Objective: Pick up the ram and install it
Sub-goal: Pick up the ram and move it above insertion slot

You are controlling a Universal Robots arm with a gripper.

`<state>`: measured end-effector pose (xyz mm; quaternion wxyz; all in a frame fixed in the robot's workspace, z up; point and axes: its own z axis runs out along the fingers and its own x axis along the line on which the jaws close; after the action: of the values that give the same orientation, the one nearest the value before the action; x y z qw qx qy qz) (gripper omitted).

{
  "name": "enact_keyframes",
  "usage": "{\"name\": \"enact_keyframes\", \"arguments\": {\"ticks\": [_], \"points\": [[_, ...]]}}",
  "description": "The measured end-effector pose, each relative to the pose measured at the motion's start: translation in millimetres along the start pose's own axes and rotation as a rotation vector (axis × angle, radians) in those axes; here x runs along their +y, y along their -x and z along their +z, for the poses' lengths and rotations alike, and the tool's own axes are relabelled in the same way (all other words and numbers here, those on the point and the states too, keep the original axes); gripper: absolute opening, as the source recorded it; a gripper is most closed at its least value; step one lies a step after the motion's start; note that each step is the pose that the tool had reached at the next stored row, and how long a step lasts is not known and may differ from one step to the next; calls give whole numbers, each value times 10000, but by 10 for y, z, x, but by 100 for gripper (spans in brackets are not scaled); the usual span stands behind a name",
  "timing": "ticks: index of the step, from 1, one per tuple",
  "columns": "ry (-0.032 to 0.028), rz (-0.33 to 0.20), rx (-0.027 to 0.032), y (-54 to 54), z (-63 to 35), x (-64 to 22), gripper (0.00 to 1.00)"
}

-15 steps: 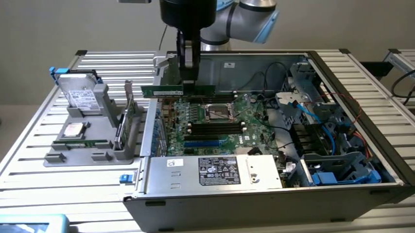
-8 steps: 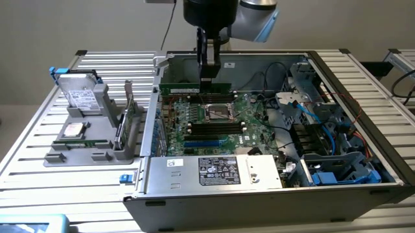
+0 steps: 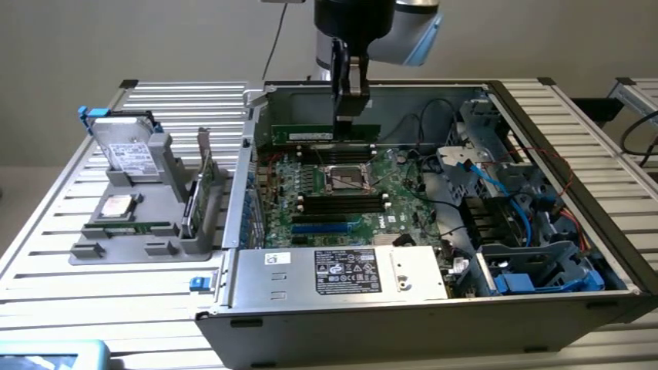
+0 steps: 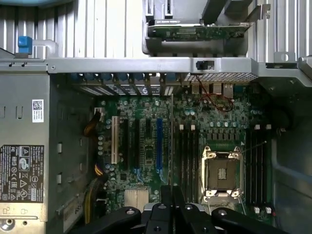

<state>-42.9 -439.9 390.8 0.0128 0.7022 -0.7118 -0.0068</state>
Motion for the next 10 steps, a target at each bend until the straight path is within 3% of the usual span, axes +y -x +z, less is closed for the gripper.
{"name": "enact_keyframes", "arguments": {"ticks": [10], "points": [[15, 0, 2, 44, 17, -359, 13]]}}
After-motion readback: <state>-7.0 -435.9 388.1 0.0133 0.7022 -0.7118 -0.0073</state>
